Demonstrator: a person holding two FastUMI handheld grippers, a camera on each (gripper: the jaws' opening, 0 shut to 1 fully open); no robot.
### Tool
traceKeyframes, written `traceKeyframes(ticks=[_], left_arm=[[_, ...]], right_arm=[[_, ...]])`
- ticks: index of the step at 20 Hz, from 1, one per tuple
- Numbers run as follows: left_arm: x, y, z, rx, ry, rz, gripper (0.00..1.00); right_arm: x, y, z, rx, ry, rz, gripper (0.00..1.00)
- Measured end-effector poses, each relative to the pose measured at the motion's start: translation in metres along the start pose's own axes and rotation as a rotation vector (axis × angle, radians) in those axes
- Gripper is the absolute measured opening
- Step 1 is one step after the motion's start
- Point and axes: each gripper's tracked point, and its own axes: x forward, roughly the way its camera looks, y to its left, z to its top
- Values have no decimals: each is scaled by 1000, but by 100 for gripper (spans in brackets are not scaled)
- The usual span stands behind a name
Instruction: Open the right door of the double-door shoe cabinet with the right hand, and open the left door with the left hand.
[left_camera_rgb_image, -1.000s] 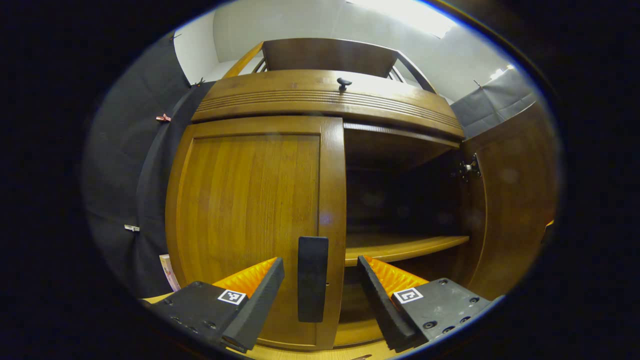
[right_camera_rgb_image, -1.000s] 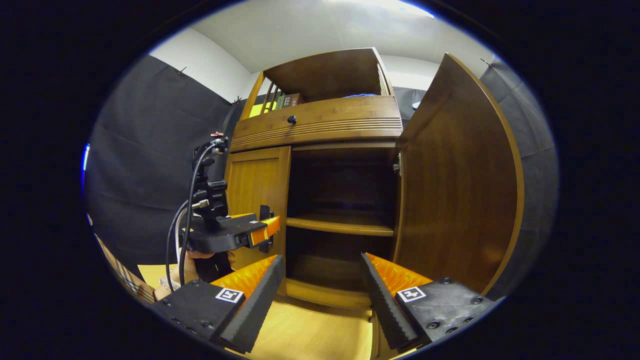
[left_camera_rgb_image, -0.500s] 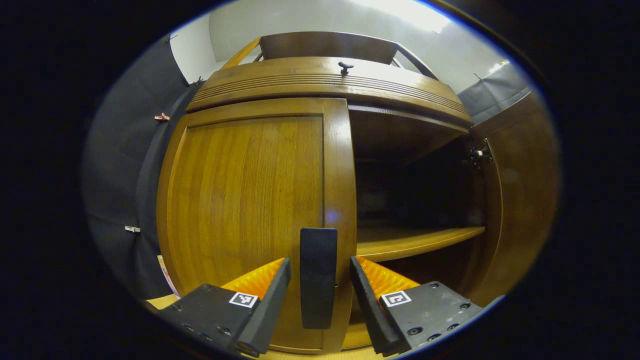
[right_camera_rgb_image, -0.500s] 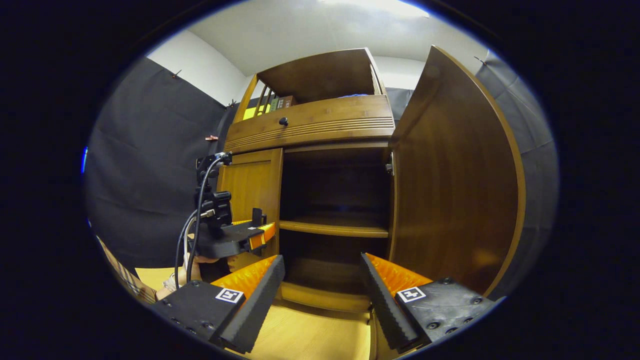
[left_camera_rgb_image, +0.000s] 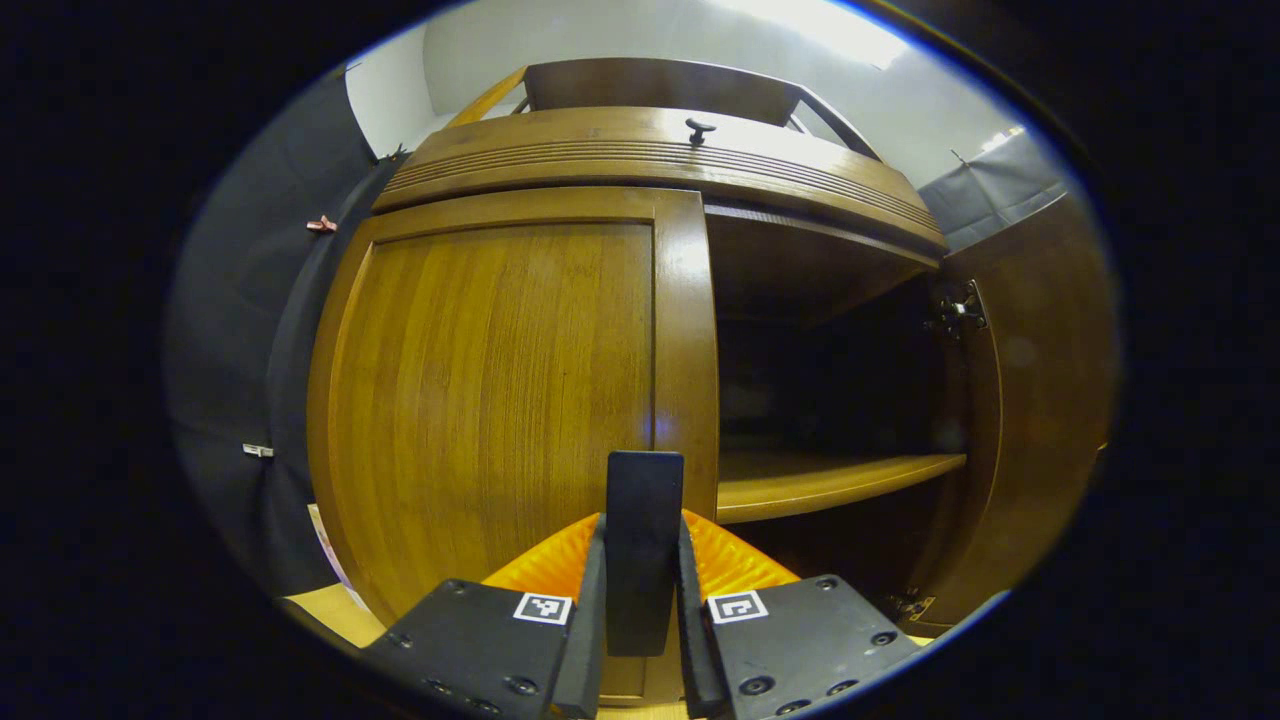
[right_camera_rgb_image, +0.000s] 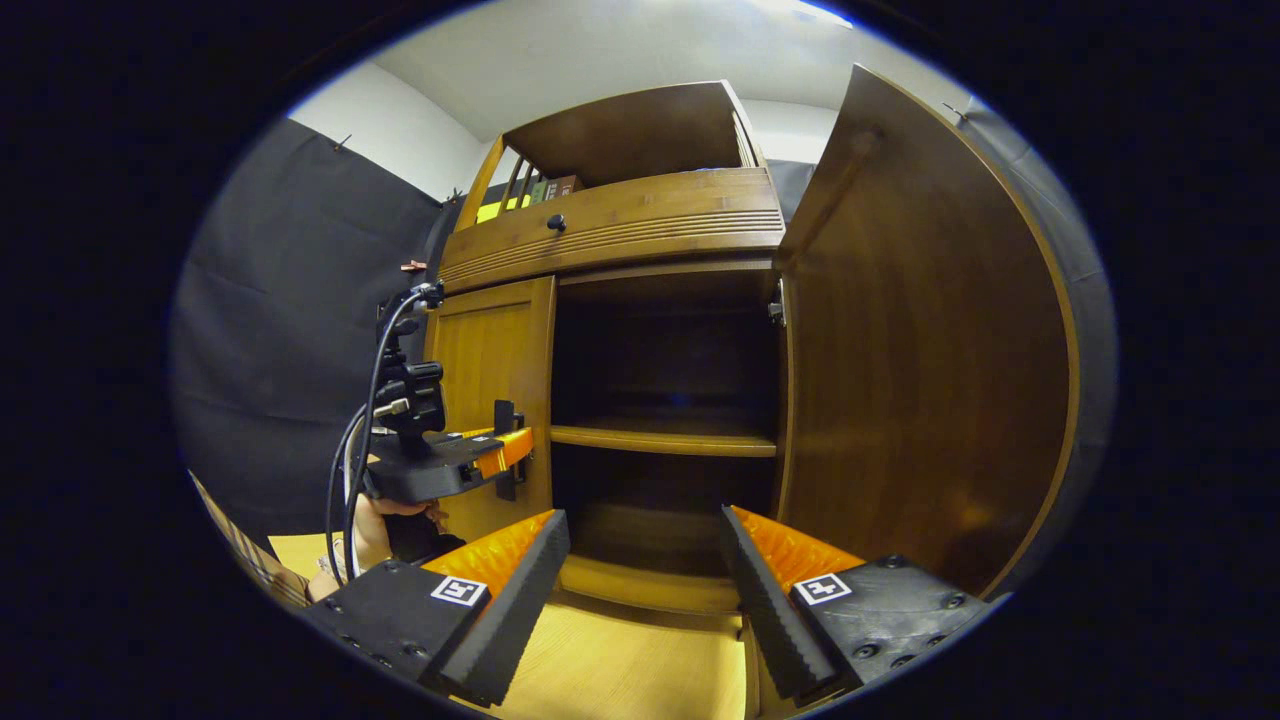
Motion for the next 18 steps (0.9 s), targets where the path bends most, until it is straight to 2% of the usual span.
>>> traceKeyframes(ticks=[3,10,18], left_arm=[[-4,-1,0,-4,8,-18,34],[-33,2,4,-32,45,-120,33],[-82,16,12,-29,54,-157,32]], right_arm=[[-1,0,-1,-9,2,-11,95],[-7,12,9,42,-18,-8,95],[-22,40,13,50,-21,20,95]])
